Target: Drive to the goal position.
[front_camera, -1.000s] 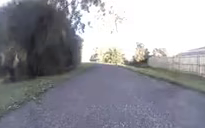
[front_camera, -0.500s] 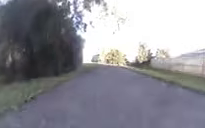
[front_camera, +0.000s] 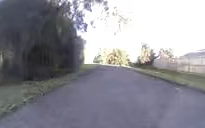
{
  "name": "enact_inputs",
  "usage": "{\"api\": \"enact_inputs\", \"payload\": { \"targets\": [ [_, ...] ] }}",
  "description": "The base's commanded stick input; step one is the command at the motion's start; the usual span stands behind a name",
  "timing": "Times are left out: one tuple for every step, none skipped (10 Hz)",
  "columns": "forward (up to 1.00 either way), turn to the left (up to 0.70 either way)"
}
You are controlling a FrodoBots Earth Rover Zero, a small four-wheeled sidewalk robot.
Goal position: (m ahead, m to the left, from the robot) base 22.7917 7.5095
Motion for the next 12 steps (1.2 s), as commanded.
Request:
{"api": "enact_inputs", "payload": {
  "targets": [
    [1.00, -0.34],
    [1.00, -0.21],
    [1.00, -0.08],
    [1.00, 0.00],
    [1.00, 0.00],
    [1.00, 0.00],
    [1.00, 0.00],
    [1.00, 0.00],
    [1.00, 0.00],
    [1.00, 0.00],
    [1.00, 0.00],
    [1.00, 0.00]
  ]
}}
